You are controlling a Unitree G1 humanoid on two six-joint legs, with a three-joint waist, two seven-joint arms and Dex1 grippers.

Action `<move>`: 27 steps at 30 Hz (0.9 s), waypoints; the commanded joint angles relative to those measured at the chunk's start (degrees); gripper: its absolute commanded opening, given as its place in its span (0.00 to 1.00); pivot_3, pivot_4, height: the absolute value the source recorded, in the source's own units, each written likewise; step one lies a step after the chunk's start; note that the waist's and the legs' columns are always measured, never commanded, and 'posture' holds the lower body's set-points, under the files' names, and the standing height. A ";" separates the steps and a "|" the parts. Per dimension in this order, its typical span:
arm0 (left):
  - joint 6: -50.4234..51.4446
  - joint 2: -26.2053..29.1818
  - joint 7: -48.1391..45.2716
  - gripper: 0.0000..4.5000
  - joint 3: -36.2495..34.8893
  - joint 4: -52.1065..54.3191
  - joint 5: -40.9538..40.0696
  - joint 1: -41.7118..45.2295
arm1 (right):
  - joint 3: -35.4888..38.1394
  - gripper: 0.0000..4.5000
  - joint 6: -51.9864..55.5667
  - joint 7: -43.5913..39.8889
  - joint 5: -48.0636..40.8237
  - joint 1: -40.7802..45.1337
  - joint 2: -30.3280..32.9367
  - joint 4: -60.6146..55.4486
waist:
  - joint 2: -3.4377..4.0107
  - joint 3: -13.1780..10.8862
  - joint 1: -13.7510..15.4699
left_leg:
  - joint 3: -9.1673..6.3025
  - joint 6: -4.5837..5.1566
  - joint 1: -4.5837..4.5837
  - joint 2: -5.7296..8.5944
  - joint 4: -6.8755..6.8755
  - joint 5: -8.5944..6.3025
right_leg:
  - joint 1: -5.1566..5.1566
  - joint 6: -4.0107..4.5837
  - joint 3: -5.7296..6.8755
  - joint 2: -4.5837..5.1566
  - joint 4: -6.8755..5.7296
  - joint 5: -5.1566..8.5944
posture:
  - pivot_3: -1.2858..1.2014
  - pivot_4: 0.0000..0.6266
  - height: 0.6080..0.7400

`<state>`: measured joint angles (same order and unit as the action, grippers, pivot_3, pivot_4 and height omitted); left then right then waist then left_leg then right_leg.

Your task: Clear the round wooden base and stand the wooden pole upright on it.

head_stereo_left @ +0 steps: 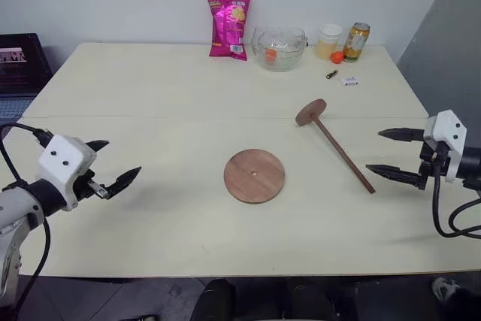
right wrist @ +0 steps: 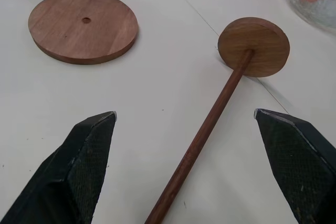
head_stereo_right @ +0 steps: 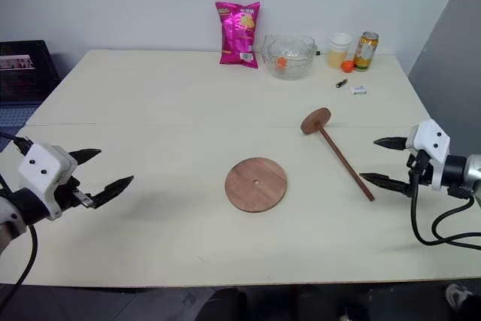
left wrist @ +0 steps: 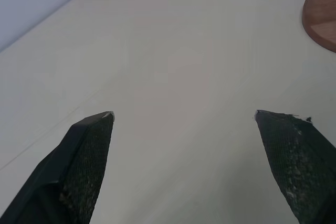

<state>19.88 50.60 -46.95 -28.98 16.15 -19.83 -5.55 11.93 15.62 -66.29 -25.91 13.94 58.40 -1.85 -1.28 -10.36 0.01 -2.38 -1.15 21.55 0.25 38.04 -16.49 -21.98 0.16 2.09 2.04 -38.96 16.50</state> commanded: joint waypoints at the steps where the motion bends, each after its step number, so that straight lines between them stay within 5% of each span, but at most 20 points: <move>1: -1.02 1.06 -1.66 1.00 0.21 0.25 -0.71 0.96 | 2.31 0.98 -0.10 -0.38 0.11 -0.29 1.17 -1.46 | 0.00 0.00 -0.02 | 0.00 0.00 0.00 0.00 0.00 0.00 | 0.00 0.00 0.00 0.00 0.00 0.00 | 0.52 0.24 1.00; 13: -3.39 3.30 -5.41 1.00 4.56 0.31 1.80 2.47 | 2.16 0.98 0.51 0.55 1.36 -1.28 1.66 -2.41 | 0.01 0.00 -0.01 | 0.01 0.00 0.01 0.00 0.00 0.00 | -0.01 0.00 -0.01 0.00 0.00 0.00 | 0.52 0.24 1.00; 27: 4.87 -0.61 -8.31 1.00 19.64 13.36 -9.03 14.13 | -6.94 0.98 12.88 6.05 5.13 7.42 0.23 -6.03 | 0.01 -0.01 -0.07 | 0.02 -0.01 0.04 0.00 0.01 0.01 | -0.02 -0.01 -0.02 0.00 0.00 0.00 | 0.52 0.24 1.00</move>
<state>24.32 50.46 -54.81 -11.52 27.46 -27.94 7.23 5.78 23.94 -62.32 -21.34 19.64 58.60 -6.81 -1.27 -10.38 -0.06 -2.37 -1.17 21.59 0.25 38.06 -16.48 -22.00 0.15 2.07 2.04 -38.97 16.49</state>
